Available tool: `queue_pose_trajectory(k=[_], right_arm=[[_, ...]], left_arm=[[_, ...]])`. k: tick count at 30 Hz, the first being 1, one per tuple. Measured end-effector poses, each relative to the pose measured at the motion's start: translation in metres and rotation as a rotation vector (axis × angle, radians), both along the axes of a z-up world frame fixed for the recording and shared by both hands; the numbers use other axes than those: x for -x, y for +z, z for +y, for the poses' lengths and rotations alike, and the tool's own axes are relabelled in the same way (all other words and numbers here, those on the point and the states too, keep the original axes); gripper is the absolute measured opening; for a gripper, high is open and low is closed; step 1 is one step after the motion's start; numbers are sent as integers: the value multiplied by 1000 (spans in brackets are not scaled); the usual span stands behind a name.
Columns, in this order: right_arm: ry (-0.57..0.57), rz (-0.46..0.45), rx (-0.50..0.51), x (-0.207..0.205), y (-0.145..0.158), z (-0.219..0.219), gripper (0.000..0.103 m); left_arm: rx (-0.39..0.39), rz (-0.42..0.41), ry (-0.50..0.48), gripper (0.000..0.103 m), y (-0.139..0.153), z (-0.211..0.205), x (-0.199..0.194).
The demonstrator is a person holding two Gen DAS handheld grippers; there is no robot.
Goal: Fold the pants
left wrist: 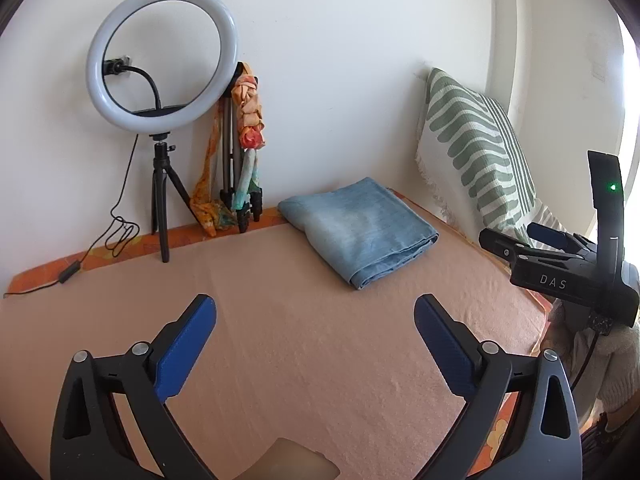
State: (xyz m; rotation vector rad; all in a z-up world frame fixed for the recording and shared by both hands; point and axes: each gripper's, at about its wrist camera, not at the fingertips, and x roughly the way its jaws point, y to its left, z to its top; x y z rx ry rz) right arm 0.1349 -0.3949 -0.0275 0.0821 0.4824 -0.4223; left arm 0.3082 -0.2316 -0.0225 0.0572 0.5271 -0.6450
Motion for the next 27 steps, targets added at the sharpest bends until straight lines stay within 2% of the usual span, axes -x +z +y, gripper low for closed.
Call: queue_pose_trajectory(k=[8, 13, 16, 27], right_arm=[[-2, -9, 3, 2, 3, 4, 103], [6, -9, -8, 1, 4, 5, 103], [9, -7, -8, 0, 3, 6, 103], [8, -10, -7, 1, 3, 8, 103]], left_arm=[[-6, -26, 13, 102, 1, 3, 1], [-24, -81, 18, 102, 0, 5, 7], [-20, -47, 3, 102, -1, 6, 5], [-9, -44, 28, 102, 0, 12, 5]])
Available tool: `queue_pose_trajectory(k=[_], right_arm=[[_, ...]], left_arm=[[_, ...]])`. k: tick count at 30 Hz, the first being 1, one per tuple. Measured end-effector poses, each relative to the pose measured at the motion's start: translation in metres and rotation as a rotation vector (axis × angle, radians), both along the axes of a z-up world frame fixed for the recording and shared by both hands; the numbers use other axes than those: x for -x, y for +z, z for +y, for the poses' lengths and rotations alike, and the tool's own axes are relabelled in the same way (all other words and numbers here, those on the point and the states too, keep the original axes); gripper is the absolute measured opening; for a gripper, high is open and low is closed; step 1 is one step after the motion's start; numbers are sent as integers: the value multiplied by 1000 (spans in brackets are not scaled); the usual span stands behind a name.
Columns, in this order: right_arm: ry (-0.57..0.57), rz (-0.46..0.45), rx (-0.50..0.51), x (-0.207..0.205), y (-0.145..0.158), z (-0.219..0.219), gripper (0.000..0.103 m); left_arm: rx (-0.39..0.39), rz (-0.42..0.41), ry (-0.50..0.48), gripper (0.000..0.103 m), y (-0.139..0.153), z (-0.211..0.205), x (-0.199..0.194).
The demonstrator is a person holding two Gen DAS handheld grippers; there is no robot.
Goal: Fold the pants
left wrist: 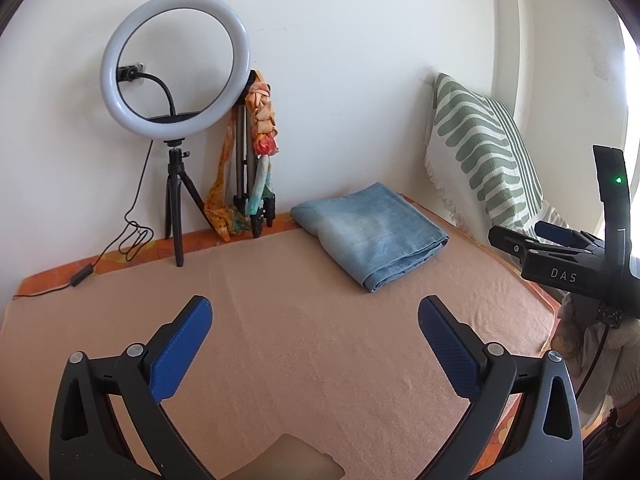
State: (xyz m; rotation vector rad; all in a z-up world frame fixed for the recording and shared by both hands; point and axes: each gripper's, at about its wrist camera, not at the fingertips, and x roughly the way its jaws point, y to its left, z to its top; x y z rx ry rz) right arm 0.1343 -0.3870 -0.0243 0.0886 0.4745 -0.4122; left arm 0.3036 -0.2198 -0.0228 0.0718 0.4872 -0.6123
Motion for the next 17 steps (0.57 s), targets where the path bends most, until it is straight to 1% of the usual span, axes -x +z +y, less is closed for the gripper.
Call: queue_pose_trajectory(k=[7, 12, 17], right_arm=[[5, 4, 5, -1, 1, 4, 103], [12, 6, 8, -2, 2, 8, 103], [24, 15, -11, -7, -2, 7, 103]], left_arm=[[-11, -8, 0, 102, 1, 0, 1], [-4, -3, -4, 102, 1, 3, 1], [9, 23, -25, 102, 4, 9, 0]])
